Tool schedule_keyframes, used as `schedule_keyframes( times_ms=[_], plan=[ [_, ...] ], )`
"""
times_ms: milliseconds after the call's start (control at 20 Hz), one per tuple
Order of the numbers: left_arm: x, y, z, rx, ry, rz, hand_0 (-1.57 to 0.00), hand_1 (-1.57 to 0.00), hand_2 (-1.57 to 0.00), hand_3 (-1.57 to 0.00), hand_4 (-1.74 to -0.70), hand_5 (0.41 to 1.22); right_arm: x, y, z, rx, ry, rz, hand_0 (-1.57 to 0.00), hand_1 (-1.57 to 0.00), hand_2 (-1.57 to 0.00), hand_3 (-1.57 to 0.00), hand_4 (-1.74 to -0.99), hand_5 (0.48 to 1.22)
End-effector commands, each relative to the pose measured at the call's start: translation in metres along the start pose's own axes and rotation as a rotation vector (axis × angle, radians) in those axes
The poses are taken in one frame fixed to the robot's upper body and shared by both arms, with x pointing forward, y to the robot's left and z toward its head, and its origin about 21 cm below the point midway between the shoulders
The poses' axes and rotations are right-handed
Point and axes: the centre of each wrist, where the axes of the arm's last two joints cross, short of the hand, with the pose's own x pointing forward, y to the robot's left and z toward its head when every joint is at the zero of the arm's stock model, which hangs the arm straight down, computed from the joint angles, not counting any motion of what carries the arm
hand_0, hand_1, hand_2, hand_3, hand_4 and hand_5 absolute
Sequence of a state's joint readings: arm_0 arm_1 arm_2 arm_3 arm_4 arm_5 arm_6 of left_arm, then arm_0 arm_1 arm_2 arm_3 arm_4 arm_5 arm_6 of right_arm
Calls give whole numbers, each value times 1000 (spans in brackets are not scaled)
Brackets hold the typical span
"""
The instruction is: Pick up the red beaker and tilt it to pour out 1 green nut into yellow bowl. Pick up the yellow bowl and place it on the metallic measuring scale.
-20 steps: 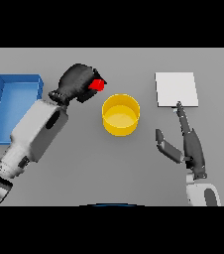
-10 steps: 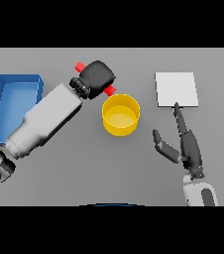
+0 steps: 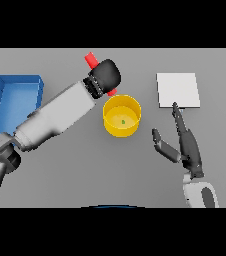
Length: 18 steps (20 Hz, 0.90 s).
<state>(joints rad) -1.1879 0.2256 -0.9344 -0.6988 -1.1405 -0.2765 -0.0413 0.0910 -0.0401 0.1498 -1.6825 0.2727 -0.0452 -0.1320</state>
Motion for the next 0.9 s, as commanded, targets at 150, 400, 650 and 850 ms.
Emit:
schedule_keyframes(
  times_ms=[150, 400, 650, 850],
  plan=[
    [14, 4, -3, 32, -6, -96, -1571, -1571, -1571, -1571, -1736, 1221, -3, -2, 1, -5, -6, -14, 1, 1, 1, 1, -1053, 697],
    [26, 12, -6, 7, -32, -271, -1571, -1571, -1571, -1571, -1734, 1221, -1, 0, 2, -21, -28, 19, 1, 1, 1, 1, -1082, 677],
    [33, 30, -13, -30, -60, -470, -1571, -1571, -1571, -1571, -1732, 1221, -3, 1, 2, -29, -21, 36, 1, 1, 1, 1, -1059, 672],
    [29, 47, -14, -50, -65, -521, -1571, -1571, -1571, -1571, -1728, 1221, -2, 0, -1, -25, -19, 27, 1, 1, 1, 1, -1035, 685]
  ],
)
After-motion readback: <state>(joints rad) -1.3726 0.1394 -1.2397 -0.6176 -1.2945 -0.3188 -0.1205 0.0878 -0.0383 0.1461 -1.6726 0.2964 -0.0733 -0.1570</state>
